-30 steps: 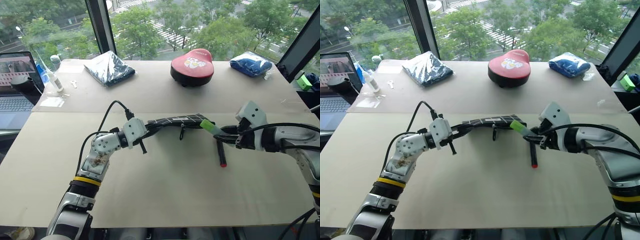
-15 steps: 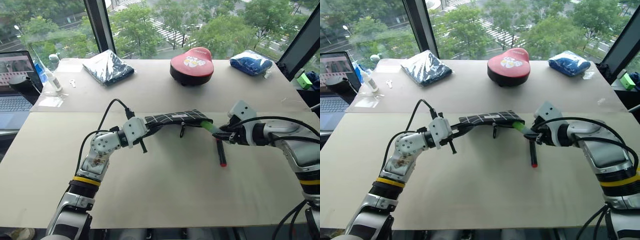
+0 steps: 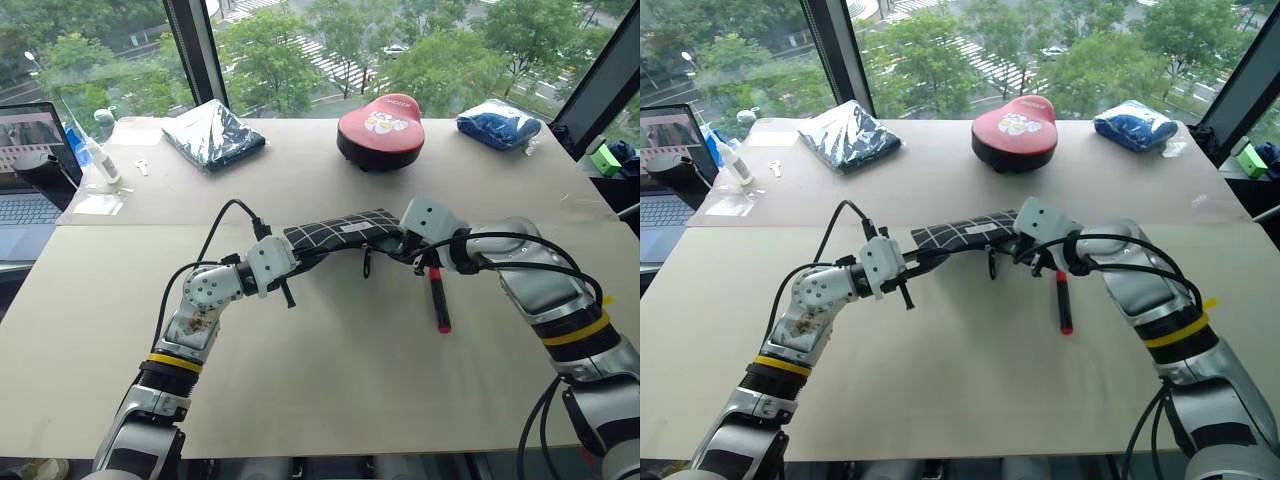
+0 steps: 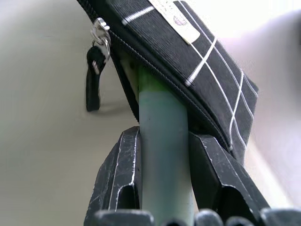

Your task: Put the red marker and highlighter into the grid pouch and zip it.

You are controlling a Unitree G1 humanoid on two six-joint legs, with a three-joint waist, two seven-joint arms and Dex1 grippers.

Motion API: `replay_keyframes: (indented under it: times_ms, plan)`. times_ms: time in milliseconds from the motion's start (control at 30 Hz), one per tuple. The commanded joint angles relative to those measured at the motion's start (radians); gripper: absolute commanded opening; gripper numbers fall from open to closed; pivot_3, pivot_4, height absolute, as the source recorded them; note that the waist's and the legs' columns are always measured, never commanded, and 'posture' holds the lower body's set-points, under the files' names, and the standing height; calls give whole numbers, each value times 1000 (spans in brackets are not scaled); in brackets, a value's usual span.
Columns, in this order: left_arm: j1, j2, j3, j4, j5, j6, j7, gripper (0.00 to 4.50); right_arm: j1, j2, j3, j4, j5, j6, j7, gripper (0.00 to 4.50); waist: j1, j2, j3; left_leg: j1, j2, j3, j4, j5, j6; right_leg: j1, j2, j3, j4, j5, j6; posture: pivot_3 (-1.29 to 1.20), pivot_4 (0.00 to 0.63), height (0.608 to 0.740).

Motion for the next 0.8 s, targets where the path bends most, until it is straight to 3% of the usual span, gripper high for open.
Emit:
replay_keyframes:
  times_ms: [33, 400, 600, 800]
  plan:
    - [-20, -3, 6, -15, -11, -29, -5, 0, -12, 20, 11, -40, -62, -251, 2, 1011, 1, 0, 0, 0, 0, 0, 0, 0, 0, 0, 0, 0, 0, 0, 0, 0, 150, 740]
    - [-16, 0, 18, -14, -16, -35, -9, 0, 58, 16, 5, 119, -227, -578, -42, 1011, -3, 0, 0, 1, -1, 0, 0, 0, -1, 0, 0, 0, 1, 0, 0, 0, 150, 740]
    - [-14, 2, 19, -12, -20, -36, -14, 0, 91, 14, -50, 138, -214, -695, -58, 1011, -2, 0, 0, 1, 0, 1, 0, 1, -1, 1, 1, 0, 0, 0, 0, 0, 150, 740]
    - [-27, -7, 15, -2, -40, -32, -35, 0, 130, 2, -44, 173, -277, -958, -136, 1011, -2, 0, 0, 1, 0, 1, 0, 1, -1, 1, 1, 0, 0, 0, 0, 0, 150, 740]
